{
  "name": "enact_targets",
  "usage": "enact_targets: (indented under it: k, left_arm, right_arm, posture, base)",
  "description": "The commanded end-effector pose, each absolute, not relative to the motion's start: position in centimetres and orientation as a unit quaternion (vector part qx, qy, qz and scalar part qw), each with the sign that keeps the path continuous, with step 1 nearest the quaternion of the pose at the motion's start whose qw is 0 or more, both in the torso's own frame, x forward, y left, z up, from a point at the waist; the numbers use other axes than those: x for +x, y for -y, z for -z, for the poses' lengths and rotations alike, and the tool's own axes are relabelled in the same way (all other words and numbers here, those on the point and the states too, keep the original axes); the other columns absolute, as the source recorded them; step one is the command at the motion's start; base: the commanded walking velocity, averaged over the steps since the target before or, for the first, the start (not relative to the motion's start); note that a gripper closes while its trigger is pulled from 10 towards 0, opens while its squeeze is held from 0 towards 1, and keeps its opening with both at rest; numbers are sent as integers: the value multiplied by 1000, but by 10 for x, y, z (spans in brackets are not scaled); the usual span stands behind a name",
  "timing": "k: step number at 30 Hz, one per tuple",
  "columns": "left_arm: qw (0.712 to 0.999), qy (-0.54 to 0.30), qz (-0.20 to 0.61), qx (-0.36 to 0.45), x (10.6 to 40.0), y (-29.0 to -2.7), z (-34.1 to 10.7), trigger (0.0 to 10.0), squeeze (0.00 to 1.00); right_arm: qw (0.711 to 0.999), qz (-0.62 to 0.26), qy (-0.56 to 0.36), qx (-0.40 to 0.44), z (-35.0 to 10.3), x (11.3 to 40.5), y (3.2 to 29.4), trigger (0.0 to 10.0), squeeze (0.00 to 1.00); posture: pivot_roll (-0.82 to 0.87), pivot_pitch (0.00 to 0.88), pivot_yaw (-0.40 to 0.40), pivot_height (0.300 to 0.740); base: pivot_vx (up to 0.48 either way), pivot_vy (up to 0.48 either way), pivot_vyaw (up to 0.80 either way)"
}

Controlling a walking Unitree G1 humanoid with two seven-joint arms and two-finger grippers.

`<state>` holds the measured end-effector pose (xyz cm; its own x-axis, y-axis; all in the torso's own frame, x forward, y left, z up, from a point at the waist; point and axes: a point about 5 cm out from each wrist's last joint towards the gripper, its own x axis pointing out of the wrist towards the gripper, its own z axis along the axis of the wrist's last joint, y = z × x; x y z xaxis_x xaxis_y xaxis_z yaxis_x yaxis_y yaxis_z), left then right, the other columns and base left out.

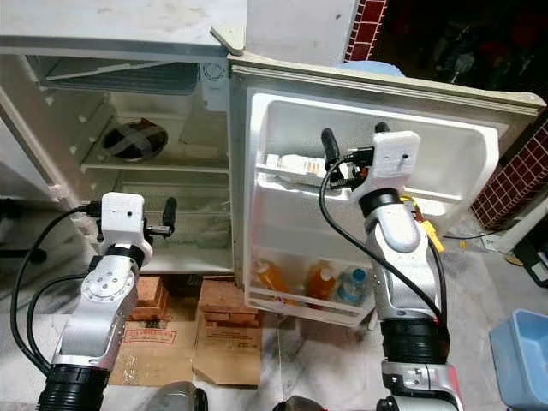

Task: Restocking fridge

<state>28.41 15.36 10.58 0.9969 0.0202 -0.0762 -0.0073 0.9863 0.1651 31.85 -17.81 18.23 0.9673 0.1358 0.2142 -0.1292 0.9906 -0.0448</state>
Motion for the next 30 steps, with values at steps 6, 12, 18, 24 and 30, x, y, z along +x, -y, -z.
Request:
enact_targets:
  k: [6,12,18,24,30]
  left_arm:
    - [996,-33,-2,85,283,-151,-107,10000,0]
    - [996,-34,0,87,284,-151,-106,10000,0]
    - [996,-34,0,88,285,-151,-106,10000,0]
    - [997,-29,-2,75,285,-152,-107,10000,0]
    - [996,-42,-18,75,286,-155,-105,10000,0]
  right_arm:
    - [986,-103,133,-18,-195,314,169,10000,0]
    - [985,-97,143,-25,-200,316,173,10000,0]
    - [986,-71,142,-49,-199,316,177,10000,0]
    - [989,-49,121,-63,-188,314,183,10000,0]
    - [992,-70,86,-53,-172,312,176,10000,0]
  posture:
    - [55,0,-46,740]
    - [52,0,-42,740]
    - [54,0,-41,740]
    - [51,0,-40,740]
    - [50,0,-37,740]
  base:
    - [-264,-129,0]
    - [-310,-261,0]
    - [-41,-83,0]
    - [0,0,0]
    - [0,0,0]
